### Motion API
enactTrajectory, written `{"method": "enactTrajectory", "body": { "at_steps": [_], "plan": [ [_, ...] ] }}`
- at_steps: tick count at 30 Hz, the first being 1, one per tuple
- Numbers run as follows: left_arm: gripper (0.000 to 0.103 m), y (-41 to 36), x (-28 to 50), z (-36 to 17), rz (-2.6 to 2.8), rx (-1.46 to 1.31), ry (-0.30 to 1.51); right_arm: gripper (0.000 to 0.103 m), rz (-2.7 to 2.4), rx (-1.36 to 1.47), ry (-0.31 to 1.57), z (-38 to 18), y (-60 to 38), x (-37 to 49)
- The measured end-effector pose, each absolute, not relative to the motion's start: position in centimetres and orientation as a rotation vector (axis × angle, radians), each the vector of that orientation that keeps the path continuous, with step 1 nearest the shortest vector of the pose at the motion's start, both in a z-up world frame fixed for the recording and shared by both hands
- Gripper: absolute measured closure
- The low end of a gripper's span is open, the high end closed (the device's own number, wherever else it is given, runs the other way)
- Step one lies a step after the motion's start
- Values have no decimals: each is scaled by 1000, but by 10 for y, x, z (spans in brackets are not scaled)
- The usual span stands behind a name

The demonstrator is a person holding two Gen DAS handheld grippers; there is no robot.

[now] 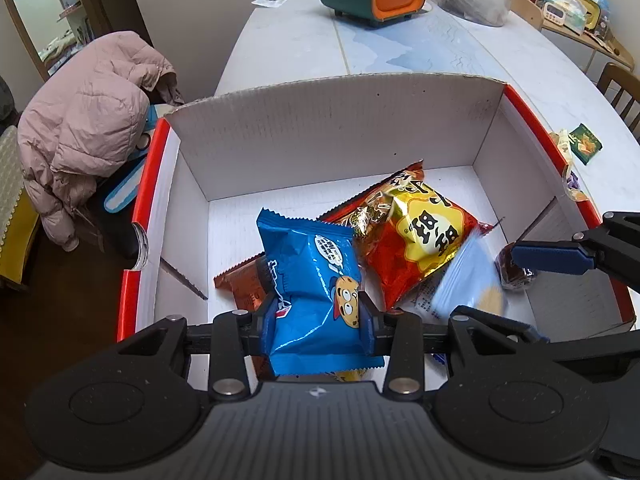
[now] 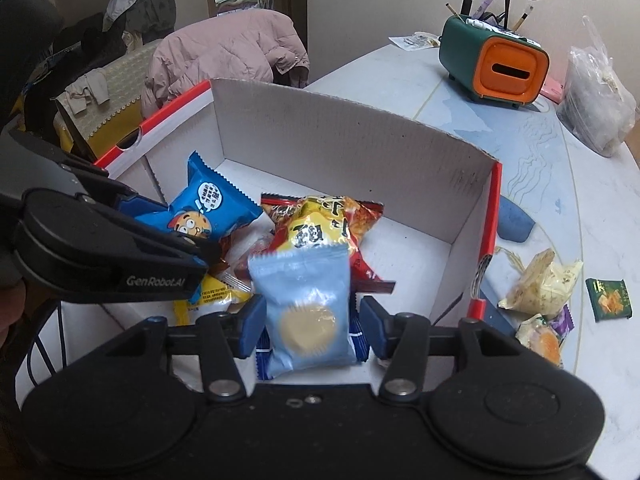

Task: Organize snacks
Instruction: 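Open both tools to drop the cookie bag and biscuit packet into the box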

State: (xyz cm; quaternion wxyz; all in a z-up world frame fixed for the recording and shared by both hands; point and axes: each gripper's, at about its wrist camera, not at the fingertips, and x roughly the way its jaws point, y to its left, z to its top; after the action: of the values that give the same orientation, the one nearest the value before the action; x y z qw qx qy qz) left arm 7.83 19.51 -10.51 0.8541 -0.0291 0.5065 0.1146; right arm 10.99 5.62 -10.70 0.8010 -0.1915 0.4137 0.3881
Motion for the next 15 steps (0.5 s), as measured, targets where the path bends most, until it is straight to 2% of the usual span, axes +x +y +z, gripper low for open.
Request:
{"method": "enactTrajectory", "body": {
  "at_steps": [7, 10, 15],
  "plan": [
    [63, 195, 73, -98, 234, -76, 1050, 47, 839, -388, 884, -102, 51, 109],
    [62, 194, 68, -93, 224, -69, 1029, 43, 844, -373, 877, -98, 48, 108],
    [55, 192, 59, -79, 207, -72, 983, 39, 848, -338, 863, -88, 42, 106]
  ]
}}
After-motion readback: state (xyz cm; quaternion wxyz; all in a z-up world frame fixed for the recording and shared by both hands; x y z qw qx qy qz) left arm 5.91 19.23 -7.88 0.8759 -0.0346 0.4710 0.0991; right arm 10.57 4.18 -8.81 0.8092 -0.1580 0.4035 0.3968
